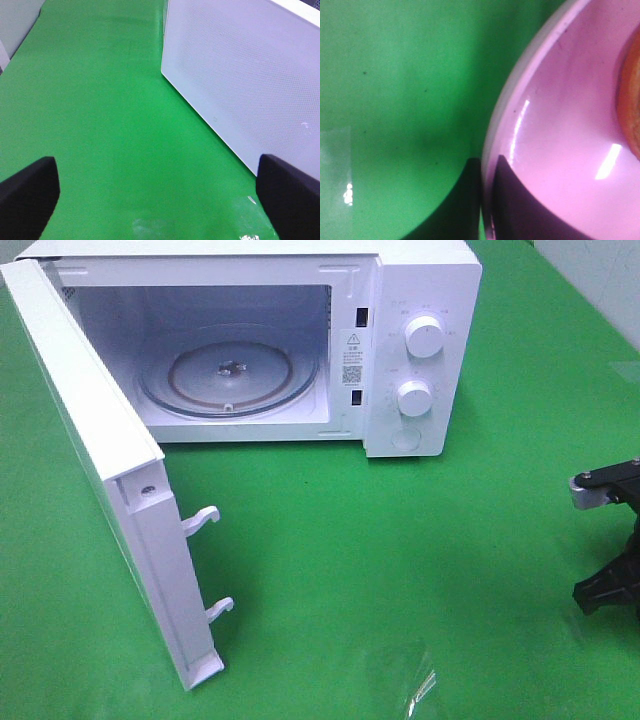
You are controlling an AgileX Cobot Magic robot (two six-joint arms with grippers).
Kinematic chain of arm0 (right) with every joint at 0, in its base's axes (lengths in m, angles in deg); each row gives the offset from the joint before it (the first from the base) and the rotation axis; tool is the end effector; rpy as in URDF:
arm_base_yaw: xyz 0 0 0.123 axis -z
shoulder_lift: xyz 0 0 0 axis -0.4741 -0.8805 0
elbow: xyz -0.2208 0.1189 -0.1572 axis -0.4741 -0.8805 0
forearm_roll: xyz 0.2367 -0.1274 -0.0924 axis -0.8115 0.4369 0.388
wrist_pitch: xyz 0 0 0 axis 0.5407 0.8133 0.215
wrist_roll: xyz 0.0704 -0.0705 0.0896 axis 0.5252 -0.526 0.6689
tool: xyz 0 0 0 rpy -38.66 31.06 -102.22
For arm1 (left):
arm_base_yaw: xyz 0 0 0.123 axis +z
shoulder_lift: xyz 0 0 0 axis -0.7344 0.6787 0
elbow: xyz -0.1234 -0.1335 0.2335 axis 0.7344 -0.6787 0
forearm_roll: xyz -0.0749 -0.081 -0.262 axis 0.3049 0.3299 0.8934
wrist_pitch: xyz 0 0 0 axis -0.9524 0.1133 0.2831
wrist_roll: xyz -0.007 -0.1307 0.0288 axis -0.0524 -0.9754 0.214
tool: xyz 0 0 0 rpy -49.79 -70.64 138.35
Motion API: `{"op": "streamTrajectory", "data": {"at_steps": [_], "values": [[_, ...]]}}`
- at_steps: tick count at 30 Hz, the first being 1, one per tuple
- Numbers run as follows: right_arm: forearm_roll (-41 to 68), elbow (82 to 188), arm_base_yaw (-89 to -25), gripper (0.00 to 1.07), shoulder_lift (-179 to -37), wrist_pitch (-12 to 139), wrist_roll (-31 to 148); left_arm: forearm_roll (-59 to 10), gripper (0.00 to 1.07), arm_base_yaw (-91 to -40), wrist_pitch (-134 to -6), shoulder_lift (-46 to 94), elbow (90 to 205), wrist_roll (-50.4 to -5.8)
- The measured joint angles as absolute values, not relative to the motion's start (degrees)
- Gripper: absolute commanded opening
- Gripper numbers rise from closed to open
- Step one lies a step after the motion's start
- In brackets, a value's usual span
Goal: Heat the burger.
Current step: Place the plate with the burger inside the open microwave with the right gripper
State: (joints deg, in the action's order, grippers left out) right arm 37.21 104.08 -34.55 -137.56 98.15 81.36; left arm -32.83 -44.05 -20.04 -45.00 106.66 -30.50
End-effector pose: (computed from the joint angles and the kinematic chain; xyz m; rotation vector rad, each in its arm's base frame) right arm 0.2637 0.0006 0.0523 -0.2073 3.0340 -0.3187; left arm 0.0479 -0.0101 0.2783 -0.0251 2.0304 -0.0798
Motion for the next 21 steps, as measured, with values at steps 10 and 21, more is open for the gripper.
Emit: {"op": "streamTrajectory", "data": {"at_steps": [10, 21], "values": [[38.70, 103.74, -37.12, 0.00, -133.26, 102.62, 84.80, -32.83, 1.00, -44.05, -20.04, -45.00, 106.66, -30.50], [39.50, 103.39, -37.87, 0.00, -126.44, 108.98, 85.54, -32.83, 1.00, -44.05, -20.04, -45.00, 106.66, -30.50]]}}
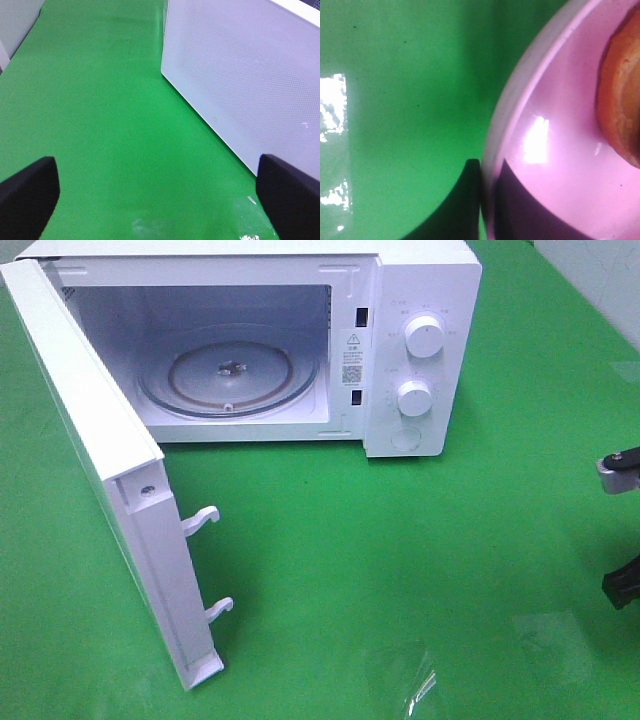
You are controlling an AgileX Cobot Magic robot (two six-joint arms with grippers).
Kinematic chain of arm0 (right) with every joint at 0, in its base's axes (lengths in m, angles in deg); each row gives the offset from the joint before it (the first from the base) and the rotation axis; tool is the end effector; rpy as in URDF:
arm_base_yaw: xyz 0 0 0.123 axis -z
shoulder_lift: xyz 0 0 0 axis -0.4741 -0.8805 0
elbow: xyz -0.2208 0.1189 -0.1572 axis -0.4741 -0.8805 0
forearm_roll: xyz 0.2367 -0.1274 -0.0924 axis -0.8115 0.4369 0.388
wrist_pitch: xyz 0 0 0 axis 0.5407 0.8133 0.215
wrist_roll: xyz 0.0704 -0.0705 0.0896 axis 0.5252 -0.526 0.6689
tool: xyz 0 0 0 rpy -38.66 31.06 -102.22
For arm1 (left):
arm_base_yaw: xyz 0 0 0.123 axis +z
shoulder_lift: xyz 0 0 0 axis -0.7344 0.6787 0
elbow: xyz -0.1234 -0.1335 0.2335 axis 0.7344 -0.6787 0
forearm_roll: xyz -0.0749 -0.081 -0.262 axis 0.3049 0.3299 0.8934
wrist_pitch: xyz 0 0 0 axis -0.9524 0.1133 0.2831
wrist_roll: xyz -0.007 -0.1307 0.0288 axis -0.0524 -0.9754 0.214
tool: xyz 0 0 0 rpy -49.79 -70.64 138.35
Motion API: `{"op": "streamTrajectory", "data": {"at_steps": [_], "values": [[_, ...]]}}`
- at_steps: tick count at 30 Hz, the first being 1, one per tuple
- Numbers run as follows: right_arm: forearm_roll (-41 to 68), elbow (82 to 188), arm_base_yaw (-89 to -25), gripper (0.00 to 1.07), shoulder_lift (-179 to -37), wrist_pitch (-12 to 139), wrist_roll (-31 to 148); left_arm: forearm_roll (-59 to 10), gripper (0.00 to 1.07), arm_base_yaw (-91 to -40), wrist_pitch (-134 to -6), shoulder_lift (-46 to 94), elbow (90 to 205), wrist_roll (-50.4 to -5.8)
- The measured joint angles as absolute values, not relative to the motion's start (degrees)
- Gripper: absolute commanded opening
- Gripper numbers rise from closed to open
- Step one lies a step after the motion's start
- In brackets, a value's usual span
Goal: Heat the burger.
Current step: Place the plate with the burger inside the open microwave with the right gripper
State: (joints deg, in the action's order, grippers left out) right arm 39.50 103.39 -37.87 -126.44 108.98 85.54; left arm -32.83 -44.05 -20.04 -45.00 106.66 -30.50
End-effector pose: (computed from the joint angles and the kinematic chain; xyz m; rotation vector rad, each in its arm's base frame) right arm 0.2475 0.0016 0.1003 -0.1566 2.9911 -0.4361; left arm 0.0479 -0.0101 0.2783 -0.0251 2.0304 -0.0798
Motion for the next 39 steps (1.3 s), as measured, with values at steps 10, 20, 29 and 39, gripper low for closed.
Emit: {"op": "streamTrajectory", "data": {"at_steps": [10, 20, 29, 39], "values": [[41.28, 103.39, -43.60, 0.00, -122.26, 113.28, 85.89, -32.83, 1.00, -44.05, -20.04, -45.00, 106.66, -30.50], [42.37, 103.39, -51.39, 0.00, -119.85, 117.12, 85.95, -32.83, 1.00, -44.05, -20.04, -45.00, 106.66, -30.50], [42.37, 103.39, -57.18, 0.00, -119.74, 119.41, 85.95, -32.83, 1.00, -44.05, -20.04, -45.00, 106.66, -30.50], [42.31, 103.39, -66.52, 0.00, -119.62, 119.98, 85.95, -32.83, 1.00, -44.05, -20.04, -45.00, 106.66, -30.50]]}}
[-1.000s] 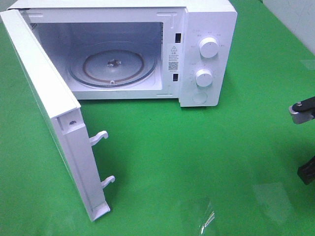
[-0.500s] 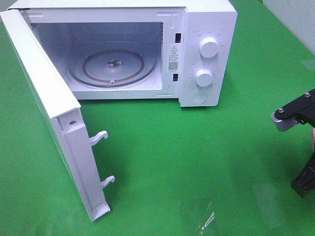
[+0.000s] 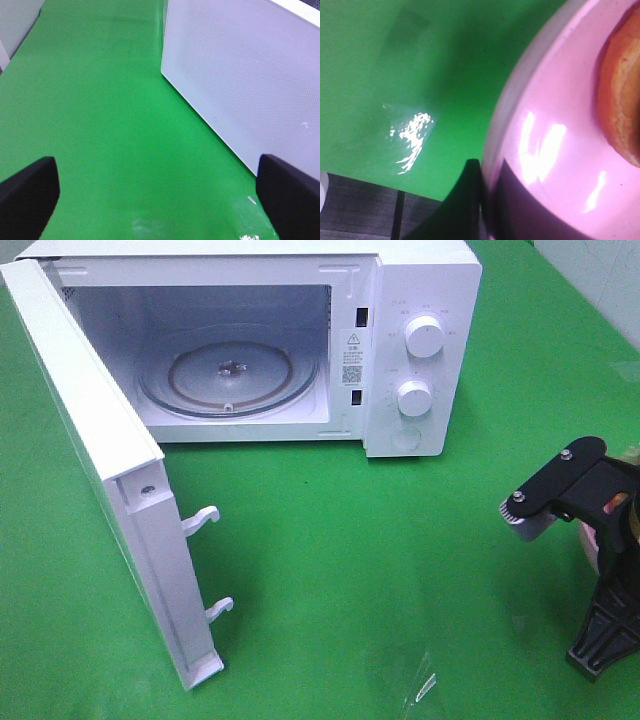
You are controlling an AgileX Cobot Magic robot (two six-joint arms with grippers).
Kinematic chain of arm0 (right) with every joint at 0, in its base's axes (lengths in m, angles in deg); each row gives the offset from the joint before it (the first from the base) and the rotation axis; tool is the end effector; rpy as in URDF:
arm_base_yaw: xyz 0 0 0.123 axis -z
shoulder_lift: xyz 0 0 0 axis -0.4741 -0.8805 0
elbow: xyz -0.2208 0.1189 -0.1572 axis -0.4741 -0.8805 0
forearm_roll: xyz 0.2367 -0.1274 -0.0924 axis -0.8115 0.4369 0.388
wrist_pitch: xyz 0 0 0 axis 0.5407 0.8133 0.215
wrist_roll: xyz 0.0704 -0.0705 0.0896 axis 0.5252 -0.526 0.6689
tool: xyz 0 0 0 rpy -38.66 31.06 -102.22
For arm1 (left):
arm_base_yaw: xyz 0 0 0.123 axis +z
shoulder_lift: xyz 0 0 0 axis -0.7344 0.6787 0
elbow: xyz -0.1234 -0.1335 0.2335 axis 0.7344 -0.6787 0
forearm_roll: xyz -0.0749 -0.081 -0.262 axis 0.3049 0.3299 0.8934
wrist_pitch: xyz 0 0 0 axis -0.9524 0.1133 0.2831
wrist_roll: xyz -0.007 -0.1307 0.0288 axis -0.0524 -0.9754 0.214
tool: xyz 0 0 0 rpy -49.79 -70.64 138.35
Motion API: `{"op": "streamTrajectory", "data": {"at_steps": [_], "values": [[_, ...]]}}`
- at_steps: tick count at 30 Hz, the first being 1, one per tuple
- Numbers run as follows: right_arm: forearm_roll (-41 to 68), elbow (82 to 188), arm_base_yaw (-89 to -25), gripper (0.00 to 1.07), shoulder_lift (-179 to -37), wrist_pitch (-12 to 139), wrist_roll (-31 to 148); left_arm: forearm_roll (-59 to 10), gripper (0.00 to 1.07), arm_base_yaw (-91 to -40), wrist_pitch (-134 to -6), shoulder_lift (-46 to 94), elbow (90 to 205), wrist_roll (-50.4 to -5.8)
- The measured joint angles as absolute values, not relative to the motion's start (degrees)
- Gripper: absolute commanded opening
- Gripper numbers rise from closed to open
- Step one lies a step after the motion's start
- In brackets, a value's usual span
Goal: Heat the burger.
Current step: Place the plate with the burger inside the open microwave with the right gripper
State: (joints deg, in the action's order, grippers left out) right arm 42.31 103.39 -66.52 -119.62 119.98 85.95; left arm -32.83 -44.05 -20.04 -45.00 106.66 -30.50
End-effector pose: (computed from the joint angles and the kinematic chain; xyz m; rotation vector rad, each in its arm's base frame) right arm 0.2067 0.0969 0.1313 -0.8327 2.8064 -0.5355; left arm 0.0479 -0.0101 0.2783 -0.0251 2.0304 -0.0798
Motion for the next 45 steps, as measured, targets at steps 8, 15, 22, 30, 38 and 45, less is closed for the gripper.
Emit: {"op": "streamTrajectory", "data": {"at_steps": [8, 15, 22, 30, 38, 45], "values": [[42.31, 103.39, -71.44, 0.00, -119.62, 119.98, 85.95, -32.83, 1.00, -44.05, -20.04, -45.00, 106.66, -30.50], [42.43, 103.39, -75.97, 0.00, -119.62, 119.98, 85.95, -32.83, 1.00, -44.05, -20.04, -45.00, 106.66, -30.50], [42.83, 103.39, -80.61, 0.00, -119.62, 119.98, 85.95, -32.83, 1.00, -44.05, -20.04, -45.00, 106.66, -30.50], [43.69, 103.39, -84.56, 0.00, -119.62, 120.04, 85.95, -32.83, 1.00, -44.05, -20.04, -45.00, 106.66, -30.50], [43.97, 103.39, -89.84, 0.00, -119.62, 119.98, 85.14, -32.83, 1.00, -44.05, -20.04, -45.00, 106.66, -30.50], [44.78, 103.39, -90.58, 0.00, -119.62, 118.09, 81.13, -32.83, 1.00, -44.05, -20.04, -45.00, 106.66, -30.50]]}}
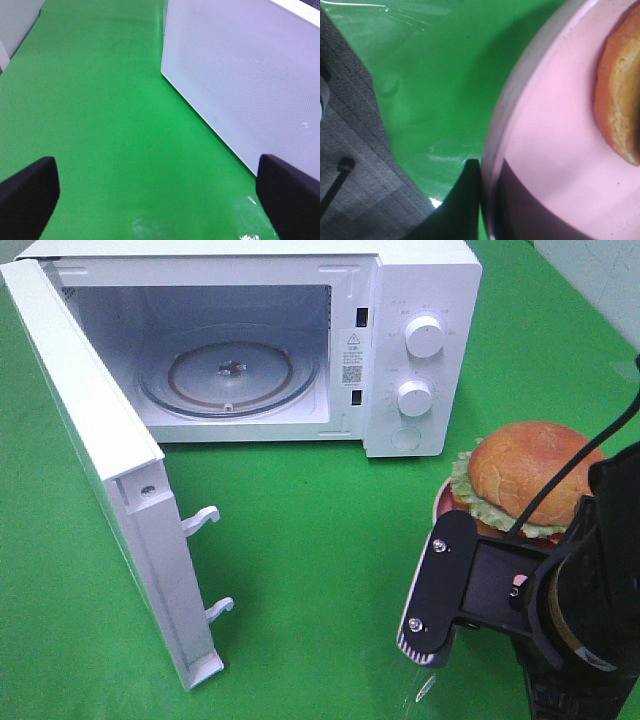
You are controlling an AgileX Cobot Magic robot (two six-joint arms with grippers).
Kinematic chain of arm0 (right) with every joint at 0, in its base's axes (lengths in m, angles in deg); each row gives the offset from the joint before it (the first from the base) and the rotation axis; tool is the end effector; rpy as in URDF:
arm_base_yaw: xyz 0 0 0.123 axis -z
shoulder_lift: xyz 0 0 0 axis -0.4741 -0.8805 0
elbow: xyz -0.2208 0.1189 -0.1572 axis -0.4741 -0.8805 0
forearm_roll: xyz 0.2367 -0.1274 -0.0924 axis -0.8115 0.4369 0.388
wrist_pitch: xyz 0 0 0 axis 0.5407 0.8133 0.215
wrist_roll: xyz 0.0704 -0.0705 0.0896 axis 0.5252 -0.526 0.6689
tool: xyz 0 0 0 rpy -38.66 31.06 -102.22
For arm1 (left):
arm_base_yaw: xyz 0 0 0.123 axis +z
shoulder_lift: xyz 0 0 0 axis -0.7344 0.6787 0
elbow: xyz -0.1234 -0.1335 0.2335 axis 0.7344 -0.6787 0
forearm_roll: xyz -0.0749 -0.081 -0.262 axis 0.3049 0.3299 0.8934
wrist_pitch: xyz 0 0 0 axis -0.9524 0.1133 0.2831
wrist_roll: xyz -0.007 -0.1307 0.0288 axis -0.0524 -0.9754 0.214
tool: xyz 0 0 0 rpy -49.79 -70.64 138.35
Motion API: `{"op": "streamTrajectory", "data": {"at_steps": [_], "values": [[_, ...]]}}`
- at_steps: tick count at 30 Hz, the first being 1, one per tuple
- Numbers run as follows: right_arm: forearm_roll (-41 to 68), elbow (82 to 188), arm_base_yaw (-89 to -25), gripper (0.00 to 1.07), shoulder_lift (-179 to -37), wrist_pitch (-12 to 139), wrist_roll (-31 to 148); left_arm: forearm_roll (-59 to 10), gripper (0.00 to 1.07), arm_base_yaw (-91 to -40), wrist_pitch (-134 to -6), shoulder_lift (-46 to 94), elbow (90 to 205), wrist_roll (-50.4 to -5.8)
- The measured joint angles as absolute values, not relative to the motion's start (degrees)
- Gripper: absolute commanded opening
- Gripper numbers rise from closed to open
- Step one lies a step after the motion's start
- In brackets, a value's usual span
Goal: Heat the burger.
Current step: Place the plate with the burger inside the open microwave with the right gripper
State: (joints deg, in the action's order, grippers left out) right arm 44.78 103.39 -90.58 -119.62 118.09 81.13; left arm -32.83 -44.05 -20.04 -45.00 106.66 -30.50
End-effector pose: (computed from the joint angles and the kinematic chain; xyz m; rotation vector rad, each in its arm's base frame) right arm 0.1542 0.1765 0.1327 -1.5013 2.4065 -0.4731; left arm 0.0479 -0.0101 0.2783 -0.0251 2.0304 -0.0798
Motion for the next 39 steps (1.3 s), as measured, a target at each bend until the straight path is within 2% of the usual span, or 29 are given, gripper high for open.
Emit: {"op": "streamTrajectory", "data": {"at_steps": [15, 27, 33, 39], "values": [[47.35, 103.33, -90.58, 0.00, -119.62, 108.52, 64.80, -32.83, 1.00, -44.05, -20.04, -45.00, 106.66, -30.50], [52.05, 103.11, -90.18, 0.00, -119.62, 104.69, 58.73, -32.83, 1.00, -44.05, -20.04, -45.00, 106.66, -30.50], [52.80, 103.11, -87.20, 0.00, -119.62, 99.99, 53.11, -32.83, 1.00, -44.05, -20.04, -45.00, 106.66, -30.50], [50.85, 103.05, -81.99, 0.00, -119.62, 93.97, 39.13, -32.83, 1.00, -44.05, -20.04, -45.00, 106.66, -30.50]]}}
